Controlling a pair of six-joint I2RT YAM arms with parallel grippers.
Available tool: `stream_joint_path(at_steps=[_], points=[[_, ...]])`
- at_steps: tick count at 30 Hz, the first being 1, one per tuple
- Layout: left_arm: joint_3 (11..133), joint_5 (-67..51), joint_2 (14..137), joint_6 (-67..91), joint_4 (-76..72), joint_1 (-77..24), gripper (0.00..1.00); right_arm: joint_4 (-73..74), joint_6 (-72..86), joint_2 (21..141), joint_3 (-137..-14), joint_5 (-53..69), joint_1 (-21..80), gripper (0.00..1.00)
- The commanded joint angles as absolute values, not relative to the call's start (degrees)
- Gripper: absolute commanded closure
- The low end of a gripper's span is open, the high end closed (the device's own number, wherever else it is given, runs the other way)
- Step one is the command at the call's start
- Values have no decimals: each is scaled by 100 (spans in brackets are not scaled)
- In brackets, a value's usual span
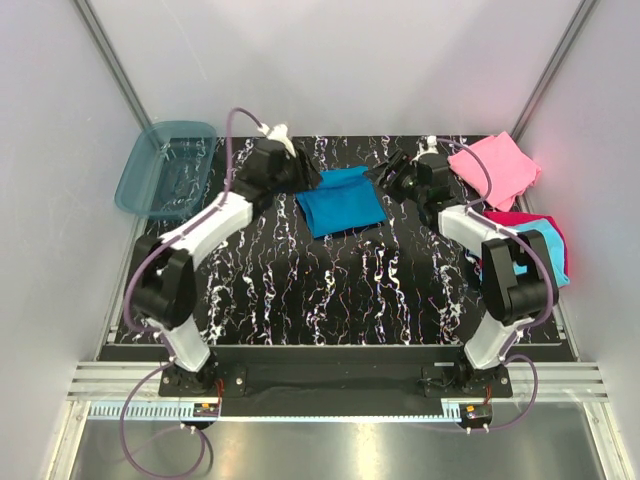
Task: Fold and stack the t-shirts
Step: Fold the tshirt
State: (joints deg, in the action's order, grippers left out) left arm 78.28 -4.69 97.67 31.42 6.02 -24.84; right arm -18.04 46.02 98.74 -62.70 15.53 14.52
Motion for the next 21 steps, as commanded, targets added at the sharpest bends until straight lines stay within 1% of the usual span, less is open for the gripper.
stream_joint_path(at_steps=[1,9,11,16,18,21], points=[[7690,-659,10395,3261,255,-2575,45,-1978,4404,10133,-6511,1406,1450,28],[8454,-510,11276,3042,316,-2566,46,-1679,4184,10836,-7312,1424,1441,29],[8918,-579,11722,2997,412,-2453,45,-1653,4175,11212,-7662,1476,1424,30],[9544,-641,12111,2962,571,-2338,44,-1600,4175,11522,-7936,1529,1397,30],[9851,-668,12260,2901,720,-2294,45,-1608,4201,11593,-7945,1547,1371,31],[10002,-677,12401,2874,800,-2224,44,-1731,4201,11567,-7788,1538,1319,30]])
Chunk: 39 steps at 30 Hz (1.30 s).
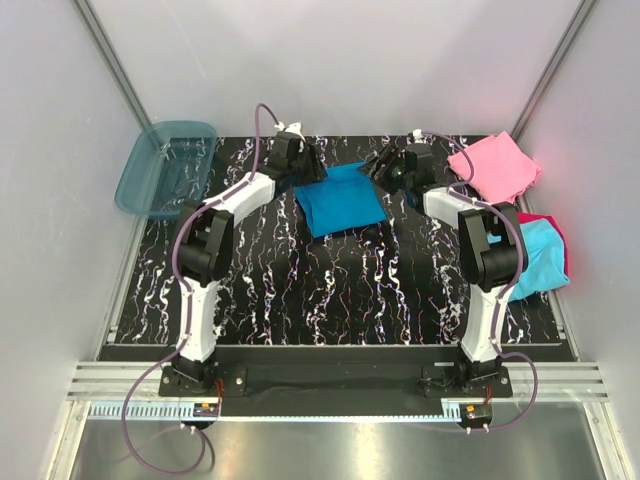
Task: Fold and stack the t-shirts
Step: Fold the tshirt
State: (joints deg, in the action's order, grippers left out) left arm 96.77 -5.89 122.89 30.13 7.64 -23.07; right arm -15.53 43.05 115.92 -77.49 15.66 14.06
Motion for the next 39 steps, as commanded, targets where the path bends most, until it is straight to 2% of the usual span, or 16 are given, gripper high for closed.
stream_joint_path(at_steps=[1,10,18,23,26,31,39], points=[[10011,-677,12427,2883,800,-2180,45,-1784,4219,11549,-7691,1538,1292,31],[9993,-677,12761,2883,633,-2031,45,-2354,4552,11251,-6761,1556,1152,31],[10283,-774,13174,2971,545,-1934,44,-2856,4676,10091,-5232,1468,1134,32],[10468,-809,13315,3032,615,-1863,43,-2760,4536,9511,-4808,1336,1142,32],[10250,-826,13088,3094,615,-1828,43,-2760,4500,9431,-4685,1301,1134,32],[9704,-563,12008,2962,842,-1819,43,-2883,4412,9658,-4755,1248,1081,30],[9493,-386,10566,2654,1572,-1644,37,-2743,4500,10449,-5561,1432,712,28]])
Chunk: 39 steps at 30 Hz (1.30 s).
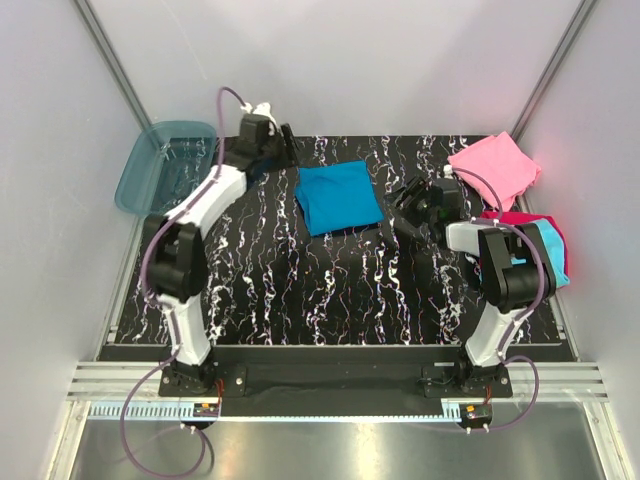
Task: Fold and stack the t-shirts
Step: Fold the tshirt
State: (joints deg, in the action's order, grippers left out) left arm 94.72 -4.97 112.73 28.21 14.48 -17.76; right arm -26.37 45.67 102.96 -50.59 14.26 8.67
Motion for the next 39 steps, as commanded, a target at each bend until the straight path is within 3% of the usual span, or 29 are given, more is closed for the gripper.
stream_joint_path(at_steps=[1,8,14,26,39], points=[[9388,-474,10495,2724,1582,-1565,36,-2612,4474,10528,-5668,1450,677,27],[7693,-720,10239,3102,801,-1538,37,-2487,4517,11328,-6170,1916,343,26],[7050,-1176,10520,3576,27,-1547,38,-2874,4728,12004,-6345,2415,299,25],[6601,-2108,11407,4455,-1634,-1450,39,-3076,5080,12823,-7013,3304,299,25],[6443,-2627,12041,5027,-2952,-1389,41,-2628,4904,13078,-7471,3392,659,26]])
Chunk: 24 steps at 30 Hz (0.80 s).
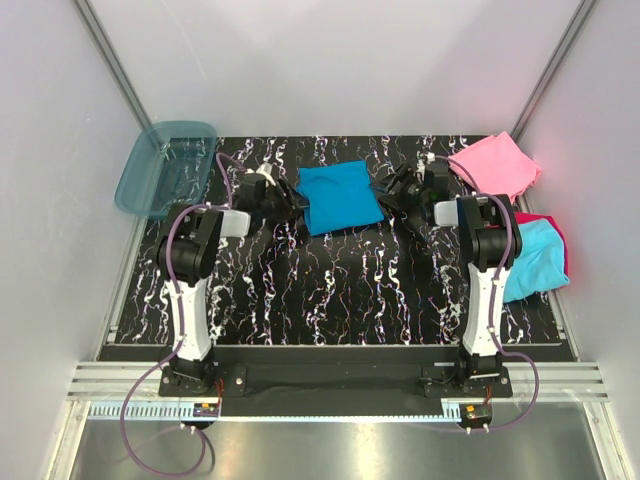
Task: Fold and stack the t-shirts
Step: Fold the tshirt
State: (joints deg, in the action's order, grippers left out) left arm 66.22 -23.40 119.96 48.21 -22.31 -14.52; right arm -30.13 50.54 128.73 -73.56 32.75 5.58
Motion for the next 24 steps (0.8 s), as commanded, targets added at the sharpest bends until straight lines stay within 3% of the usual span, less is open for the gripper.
stream_joint_path(at_steps=[1,12,24], points=[[6294,-2671,12006,5080,-3232,-1363,41,-2619,4904,13096,-7471,3393,659,25],[5423,-2830,11540,5457,-4102,-1055,37,-2628,4931,13087,-7409,3340,659,26],[5887,-3480,11953,6399,-5081,-993,39,-2575,4904,13131,-7471,3357,659,26]])
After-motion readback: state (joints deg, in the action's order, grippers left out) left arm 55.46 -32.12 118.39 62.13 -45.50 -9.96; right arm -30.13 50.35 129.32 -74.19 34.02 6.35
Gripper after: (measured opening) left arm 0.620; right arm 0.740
